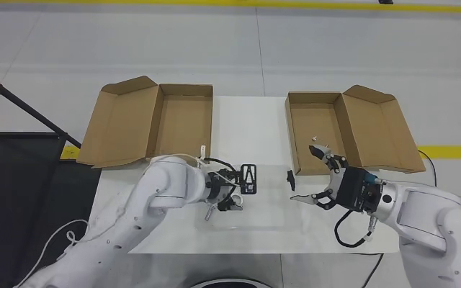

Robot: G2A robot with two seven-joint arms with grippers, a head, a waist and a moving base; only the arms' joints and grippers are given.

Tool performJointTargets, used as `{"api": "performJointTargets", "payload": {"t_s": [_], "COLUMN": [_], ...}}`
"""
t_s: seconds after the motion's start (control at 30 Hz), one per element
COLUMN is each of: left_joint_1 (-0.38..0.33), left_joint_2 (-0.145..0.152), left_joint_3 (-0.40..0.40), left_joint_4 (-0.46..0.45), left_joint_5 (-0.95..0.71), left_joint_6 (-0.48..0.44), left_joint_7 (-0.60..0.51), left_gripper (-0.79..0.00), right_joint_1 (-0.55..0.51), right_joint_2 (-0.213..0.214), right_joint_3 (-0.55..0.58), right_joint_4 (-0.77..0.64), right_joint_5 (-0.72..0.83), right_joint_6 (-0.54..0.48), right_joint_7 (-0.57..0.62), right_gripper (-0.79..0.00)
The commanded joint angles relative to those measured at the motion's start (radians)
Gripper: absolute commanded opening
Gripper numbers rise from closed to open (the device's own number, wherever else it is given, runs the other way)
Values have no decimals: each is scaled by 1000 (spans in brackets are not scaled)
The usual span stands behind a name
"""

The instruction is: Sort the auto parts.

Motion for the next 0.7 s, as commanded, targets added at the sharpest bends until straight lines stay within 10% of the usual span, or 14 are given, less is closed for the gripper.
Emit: {"api": "performJointTargets", "payload": {"t_s": [0.0, 0.17, 0.23, 0.67], "left_joint_1": [-30, -66, -66, -64], "left_joint_2": [6, 20, 25, 27], "left_joint_3": [38, 74, 75, 71], "left_joint_4": [12, 10, -6, -13], "left_joint_5": [-28, -93, -103, -104], "left_joint_6": [21, 55, 65, 72], "left_joint_7": [-20, -54, -65, -69], "left_gripper": [-308, -305, 0, 0], "right_joint_1": [0, 0, 0, 0], "right_joint_2": [0, 0, 0, 0], "right_joint_3": [0, 0, 0, 0], "right_joint_4": [0, 0, 0, 0], "right_joint_5": [0, 0, 0, 0], "right_joint_6": [0, 0, 0, 0], "right_joint_7": [0, 0, 0, 0], "right_gripper": [0, 0, 0, 0]}}
